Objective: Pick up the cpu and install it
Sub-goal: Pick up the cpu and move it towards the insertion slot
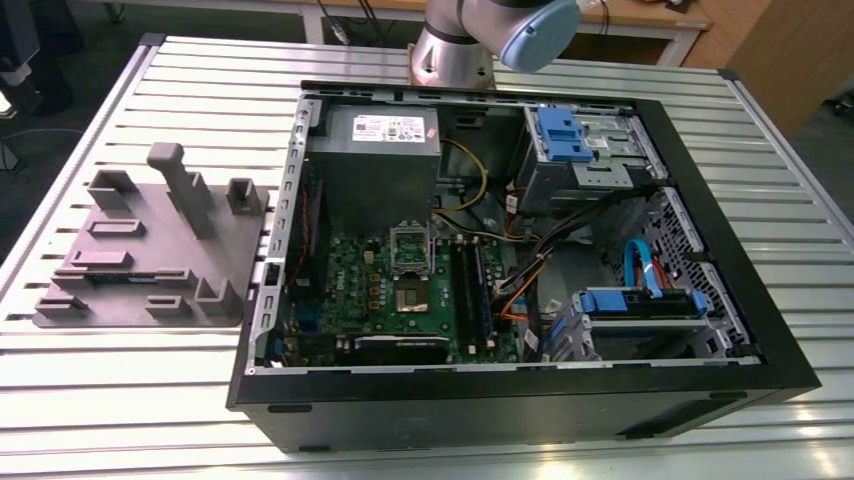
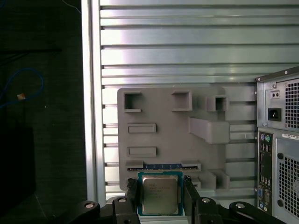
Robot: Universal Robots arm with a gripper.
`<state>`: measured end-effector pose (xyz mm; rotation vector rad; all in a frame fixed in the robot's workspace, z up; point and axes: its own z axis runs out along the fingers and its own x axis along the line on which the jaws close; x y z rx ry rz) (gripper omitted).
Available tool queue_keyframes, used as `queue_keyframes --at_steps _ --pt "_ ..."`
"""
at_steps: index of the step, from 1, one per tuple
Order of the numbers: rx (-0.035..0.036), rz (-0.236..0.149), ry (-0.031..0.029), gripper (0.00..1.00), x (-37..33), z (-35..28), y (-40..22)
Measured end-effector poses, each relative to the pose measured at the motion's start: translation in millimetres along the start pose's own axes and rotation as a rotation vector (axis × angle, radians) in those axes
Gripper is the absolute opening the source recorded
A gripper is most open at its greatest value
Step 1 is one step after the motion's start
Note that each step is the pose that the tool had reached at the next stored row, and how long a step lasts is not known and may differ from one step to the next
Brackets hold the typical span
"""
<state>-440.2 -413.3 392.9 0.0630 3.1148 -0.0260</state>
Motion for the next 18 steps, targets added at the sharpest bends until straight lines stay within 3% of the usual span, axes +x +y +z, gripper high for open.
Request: queue_keyframes --at_steps 18 --pt "0.0 0.0 0.0001 0.47 -3.8 0.1 0.2"
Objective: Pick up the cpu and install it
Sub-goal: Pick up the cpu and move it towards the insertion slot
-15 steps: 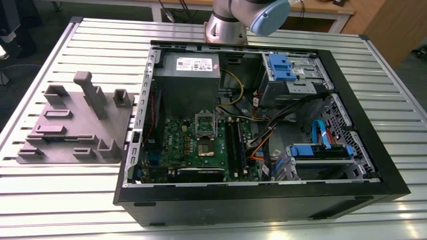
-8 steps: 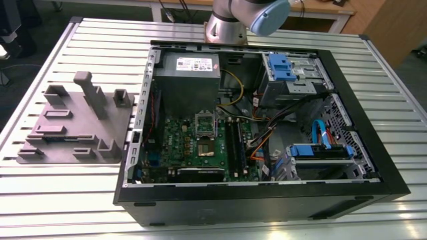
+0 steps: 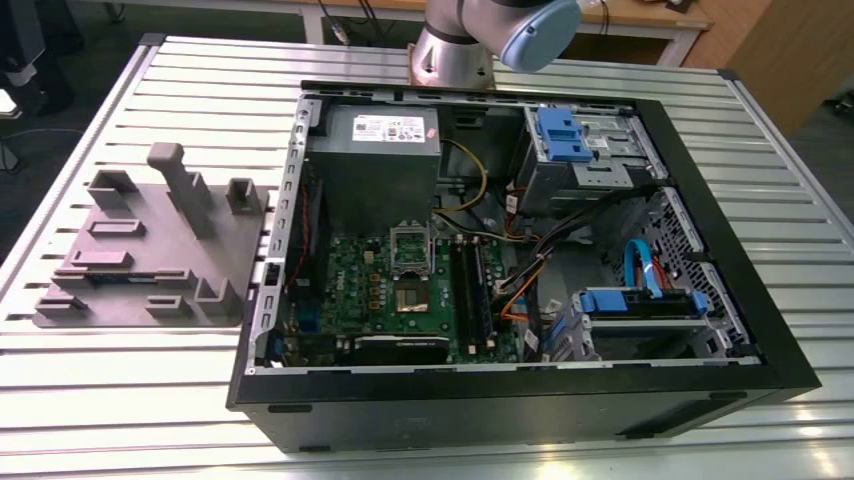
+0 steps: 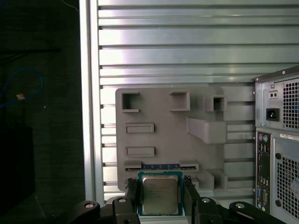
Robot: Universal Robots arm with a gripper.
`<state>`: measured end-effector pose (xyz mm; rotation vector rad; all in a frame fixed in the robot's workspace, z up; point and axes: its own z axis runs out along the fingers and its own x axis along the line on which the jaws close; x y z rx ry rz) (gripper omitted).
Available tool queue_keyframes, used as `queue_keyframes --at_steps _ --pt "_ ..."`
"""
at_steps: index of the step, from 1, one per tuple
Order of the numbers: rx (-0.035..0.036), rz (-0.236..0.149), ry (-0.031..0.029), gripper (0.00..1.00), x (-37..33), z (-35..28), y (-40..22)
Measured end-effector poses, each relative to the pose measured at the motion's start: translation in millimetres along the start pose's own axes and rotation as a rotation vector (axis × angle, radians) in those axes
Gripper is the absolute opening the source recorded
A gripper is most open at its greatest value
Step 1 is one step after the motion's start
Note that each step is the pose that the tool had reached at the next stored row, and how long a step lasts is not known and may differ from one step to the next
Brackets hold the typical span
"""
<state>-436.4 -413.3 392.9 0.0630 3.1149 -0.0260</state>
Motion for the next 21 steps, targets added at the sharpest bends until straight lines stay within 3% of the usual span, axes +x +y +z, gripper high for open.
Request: queue_keyframes --at_steps 12,14,18,20,21 --pt "0.0 0.0 0.0 0.47 -2.3 0.0 0.1" --pt "0.0 0.0 0.0 0.47 -8.2 0.2 0.3" --pt "0.0 0.0 0.0 0.47 -9.0 0.2 0.4" --pt "0.0 0.0 0.0 0.47 -18.2 0.4 0.7" --pt "0.0 0.0 0.0 0.47 -18.2 0.4 0.7"
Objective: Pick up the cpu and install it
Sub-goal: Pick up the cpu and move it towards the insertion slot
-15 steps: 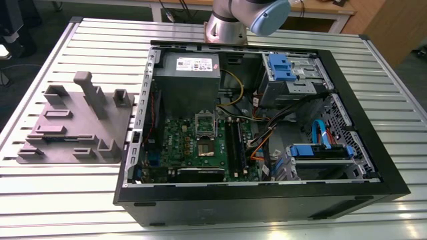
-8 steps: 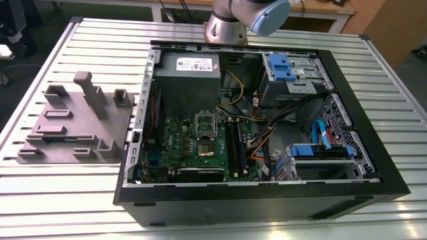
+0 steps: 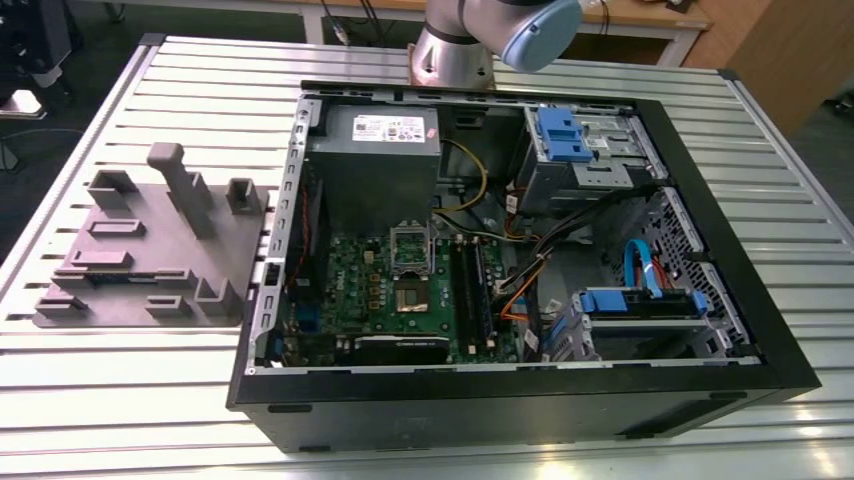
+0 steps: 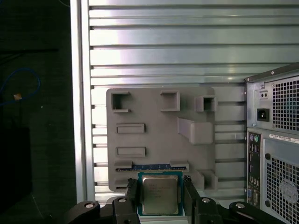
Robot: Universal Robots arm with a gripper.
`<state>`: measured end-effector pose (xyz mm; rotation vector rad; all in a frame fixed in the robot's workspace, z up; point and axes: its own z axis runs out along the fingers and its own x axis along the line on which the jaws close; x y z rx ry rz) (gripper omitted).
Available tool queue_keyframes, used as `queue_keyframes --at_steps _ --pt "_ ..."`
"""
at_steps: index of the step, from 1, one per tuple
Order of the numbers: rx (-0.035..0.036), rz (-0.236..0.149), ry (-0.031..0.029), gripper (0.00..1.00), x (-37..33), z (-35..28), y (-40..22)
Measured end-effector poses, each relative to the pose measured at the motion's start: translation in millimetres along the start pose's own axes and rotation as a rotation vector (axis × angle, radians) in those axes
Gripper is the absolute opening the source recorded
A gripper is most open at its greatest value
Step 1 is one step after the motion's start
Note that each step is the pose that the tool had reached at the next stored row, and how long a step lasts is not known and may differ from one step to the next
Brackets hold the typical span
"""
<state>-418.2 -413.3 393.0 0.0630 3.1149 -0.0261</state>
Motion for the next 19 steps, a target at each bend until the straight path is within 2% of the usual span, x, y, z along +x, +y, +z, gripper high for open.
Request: queue_keyframes --at_steps 9,19 --pt "0.0 0.0 0.0001 0.47 -0.1 0.0 0.0" --pt "0.0 0.0 0.0 0.47 -6.8 0.2 0.3"
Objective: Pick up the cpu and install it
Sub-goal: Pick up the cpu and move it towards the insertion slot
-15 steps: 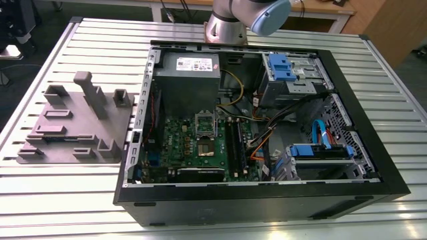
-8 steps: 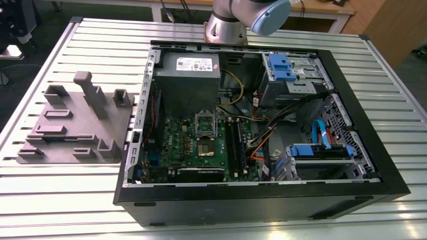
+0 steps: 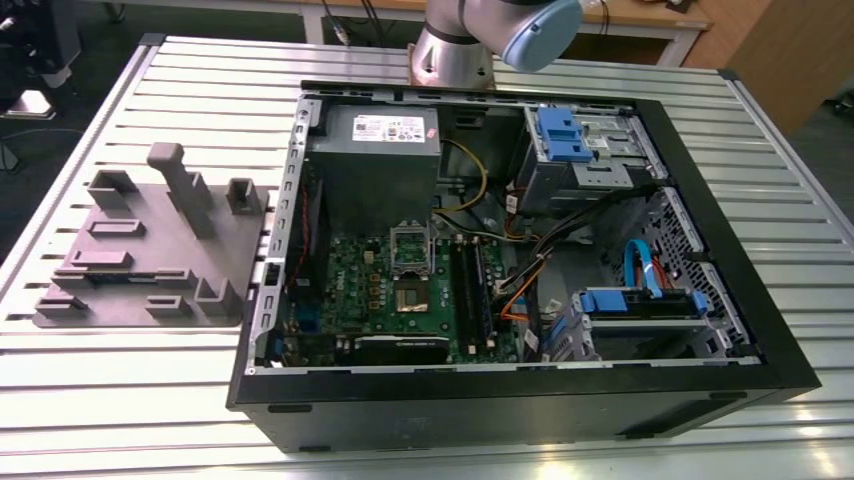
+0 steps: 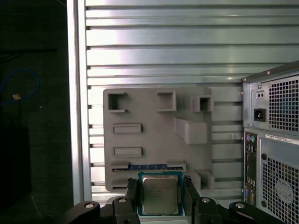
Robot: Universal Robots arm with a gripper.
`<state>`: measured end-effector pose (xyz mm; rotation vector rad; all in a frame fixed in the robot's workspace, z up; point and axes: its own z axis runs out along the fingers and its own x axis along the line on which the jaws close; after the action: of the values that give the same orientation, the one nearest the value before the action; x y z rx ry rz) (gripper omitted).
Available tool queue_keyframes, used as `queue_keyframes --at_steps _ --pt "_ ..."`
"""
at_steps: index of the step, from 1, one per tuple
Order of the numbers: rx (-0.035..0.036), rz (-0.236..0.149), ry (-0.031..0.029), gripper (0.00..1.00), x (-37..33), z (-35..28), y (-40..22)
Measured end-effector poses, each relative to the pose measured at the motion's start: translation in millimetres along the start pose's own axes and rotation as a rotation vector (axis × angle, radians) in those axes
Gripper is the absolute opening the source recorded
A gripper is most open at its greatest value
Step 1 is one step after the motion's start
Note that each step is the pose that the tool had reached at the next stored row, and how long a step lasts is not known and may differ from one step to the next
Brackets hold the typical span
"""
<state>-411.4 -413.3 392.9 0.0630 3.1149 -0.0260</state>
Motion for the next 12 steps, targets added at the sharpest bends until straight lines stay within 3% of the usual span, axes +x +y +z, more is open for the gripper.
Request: queue_keyframes --at_steps 12 --pt "0.0 0.0 0.0 0.47 -4.3 0.1 0.2"
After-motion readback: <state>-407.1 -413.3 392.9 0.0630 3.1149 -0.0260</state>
